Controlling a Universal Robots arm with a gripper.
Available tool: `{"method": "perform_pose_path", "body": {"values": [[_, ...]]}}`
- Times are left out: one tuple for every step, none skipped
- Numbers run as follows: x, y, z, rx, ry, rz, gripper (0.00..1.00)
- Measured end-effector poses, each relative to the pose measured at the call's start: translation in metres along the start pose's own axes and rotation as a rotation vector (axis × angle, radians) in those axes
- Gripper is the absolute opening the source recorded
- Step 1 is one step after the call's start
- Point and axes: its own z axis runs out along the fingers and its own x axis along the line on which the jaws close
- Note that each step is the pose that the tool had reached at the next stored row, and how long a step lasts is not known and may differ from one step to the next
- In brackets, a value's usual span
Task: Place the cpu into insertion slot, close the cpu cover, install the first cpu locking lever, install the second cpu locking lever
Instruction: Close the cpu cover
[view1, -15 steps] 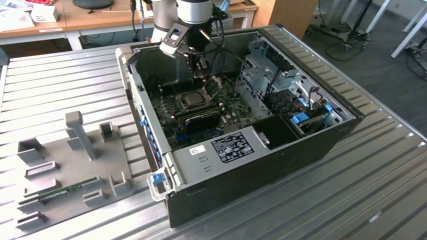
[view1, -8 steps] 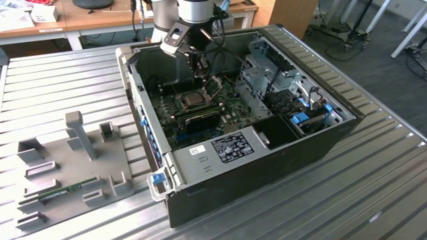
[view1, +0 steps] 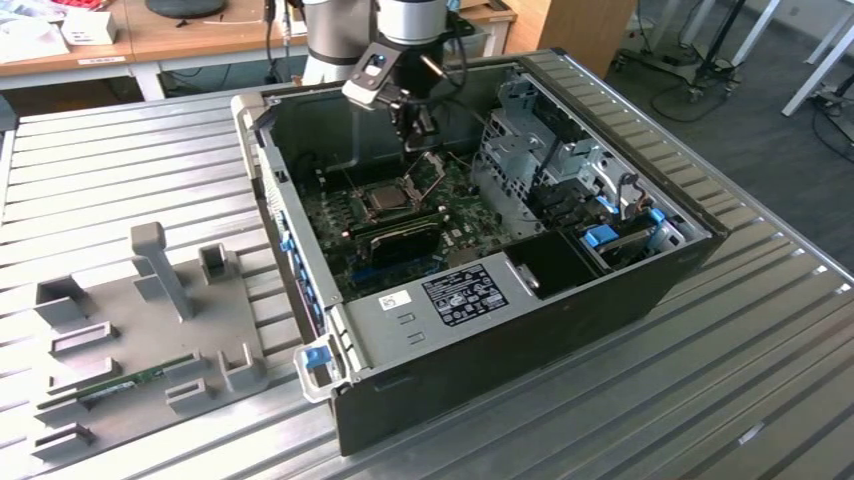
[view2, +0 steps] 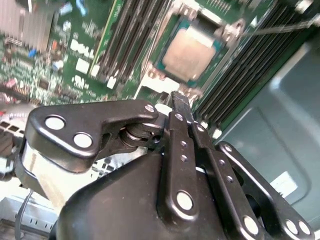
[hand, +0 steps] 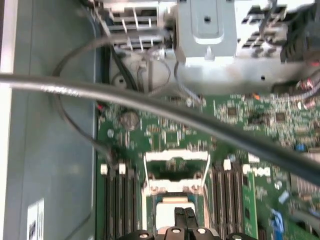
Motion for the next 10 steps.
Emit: {"method": "perform_pose_path", "body": {"values": [[0.0002,0.0045,0.0003,0.0,0.0,0.0,0.11],[0.0004,0.009,0.0007,0.0,0.0,0.0,0.11],[0.0005,0.0133,0.001,0.0,0.0002,0.0,0.11],[0.0007,0.0178,0.0013,-0.0001,0.0001,0.0,0.11],[0.0008,0.0218,0.0016,0.0,0.0001,0.0,0.11],[0.001,0.0257,0.0019,0.0,-0.0001,0.0,0.11],[0.0012,0.0294,0.0021,0.0001,-0.0002,0.0,0.11],[0.0013,0.0329,0.0024,0.0001,-0.0002,0.0,0.11],[0.0015,0.0363,0.0026,0.0001,-0.0001,0.0,0.11],[0.0016,0.0395,0.0029,0.0,0.0,0.0,0.11]]}}
